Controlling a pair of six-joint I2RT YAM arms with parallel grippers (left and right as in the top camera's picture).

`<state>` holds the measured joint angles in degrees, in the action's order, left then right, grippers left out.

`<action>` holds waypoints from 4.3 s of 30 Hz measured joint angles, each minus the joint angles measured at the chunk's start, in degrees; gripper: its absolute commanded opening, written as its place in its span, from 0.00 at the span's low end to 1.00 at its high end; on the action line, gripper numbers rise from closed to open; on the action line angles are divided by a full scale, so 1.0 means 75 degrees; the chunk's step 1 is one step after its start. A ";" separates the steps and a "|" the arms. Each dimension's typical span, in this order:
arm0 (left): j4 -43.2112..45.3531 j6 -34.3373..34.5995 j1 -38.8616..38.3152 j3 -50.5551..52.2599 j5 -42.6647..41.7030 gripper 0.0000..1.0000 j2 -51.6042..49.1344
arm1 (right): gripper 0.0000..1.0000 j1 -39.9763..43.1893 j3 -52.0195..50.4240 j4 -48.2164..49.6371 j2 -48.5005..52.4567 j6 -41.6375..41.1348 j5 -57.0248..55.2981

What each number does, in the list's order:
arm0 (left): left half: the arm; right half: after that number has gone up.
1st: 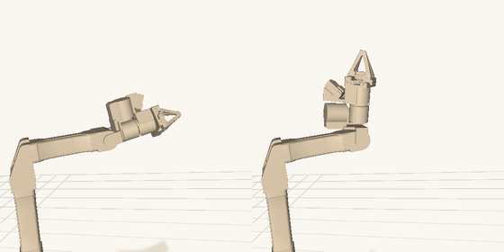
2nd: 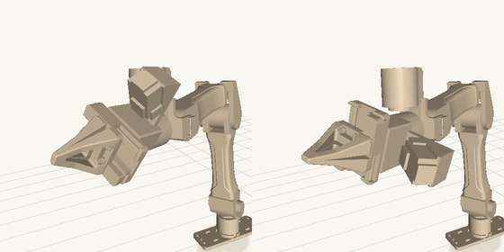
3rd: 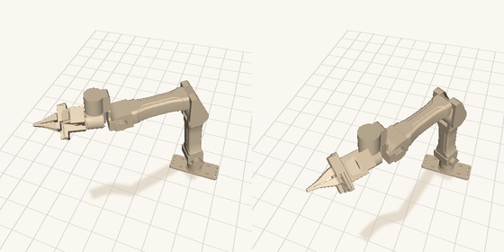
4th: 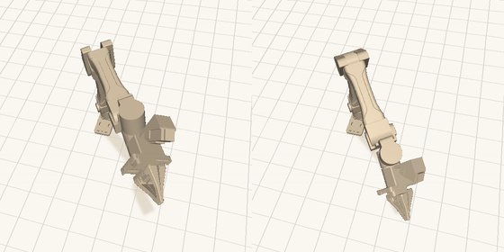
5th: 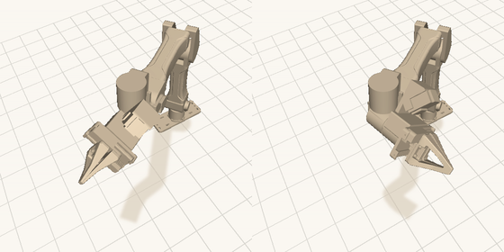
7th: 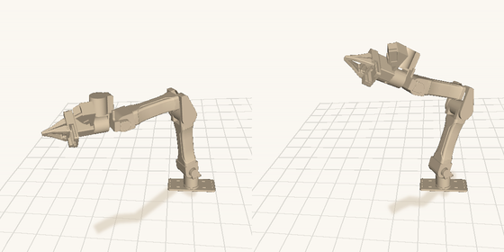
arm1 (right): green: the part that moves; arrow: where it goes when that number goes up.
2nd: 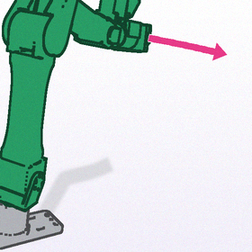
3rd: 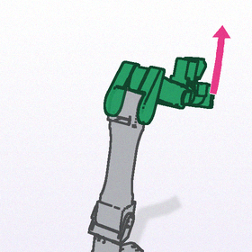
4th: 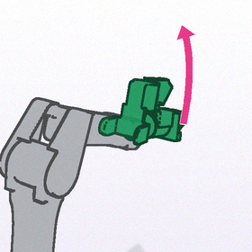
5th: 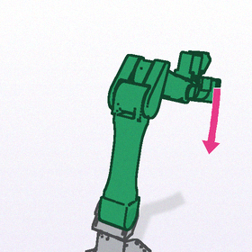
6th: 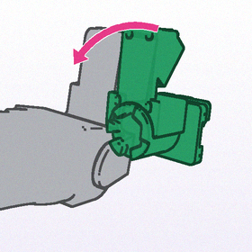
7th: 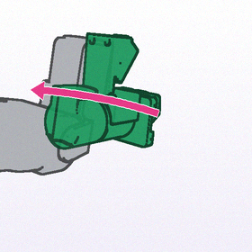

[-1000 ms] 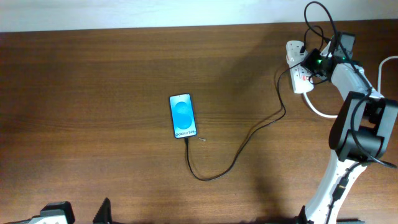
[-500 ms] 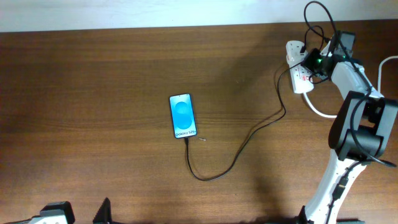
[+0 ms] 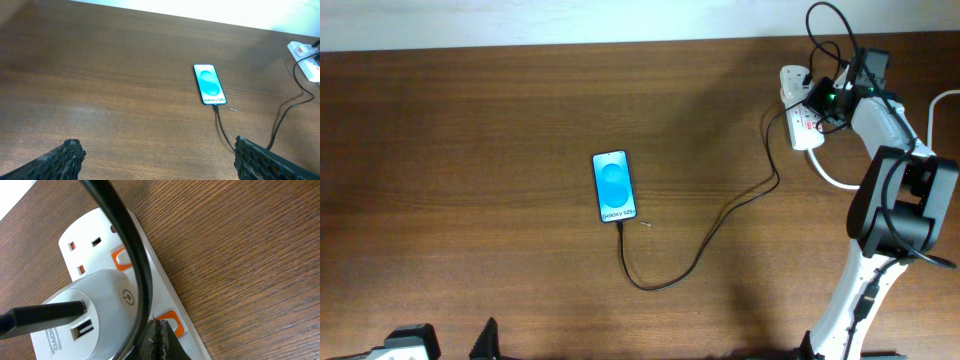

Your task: Plug charger to phone and switch on socket

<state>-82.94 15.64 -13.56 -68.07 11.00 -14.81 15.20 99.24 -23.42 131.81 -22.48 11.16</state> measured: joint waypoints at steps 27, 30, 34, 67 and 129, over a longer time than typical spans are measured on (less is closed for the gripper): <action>0.0003 0.0000 0.0003 0.0000 0.0000 1.00 0.0000 | 0.04 -0.0076 0.0096 -0.0169 0.0044 0.0003 -0.0181; 0.0000 0.0000 0.0003 0.0000 -0.0003 0.99 0.0000 | 0.04 -0.0076 0.0096 -0.0157 0.0055 0.0003 -0.0175; 0.0003 0.0000 0.0000 0.0000 -0.0003 0.99 0.0000 | 0.04 -0.0076 0.0114 -0.0166 0.0070 0.0000 -0.0169; 0.0041 0.0000 0.0003 0.0000 -0.0003 1.00 0.0000 | 0.04 -0.0079 0.0440 -0.0603 0.0306 -0.0003 -0.0140; 0.0058 0.0000 0.0000 0.0038 -0.0003 0.99 0.0000 | 0.04 0.0545 0.1387 -0.2276 0.0236 0.1052 0.0548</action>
<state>-82.50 15.64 -13.56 -67.79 10.98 -14.81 19.29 109.65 -40.49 133.58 -14.59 15.27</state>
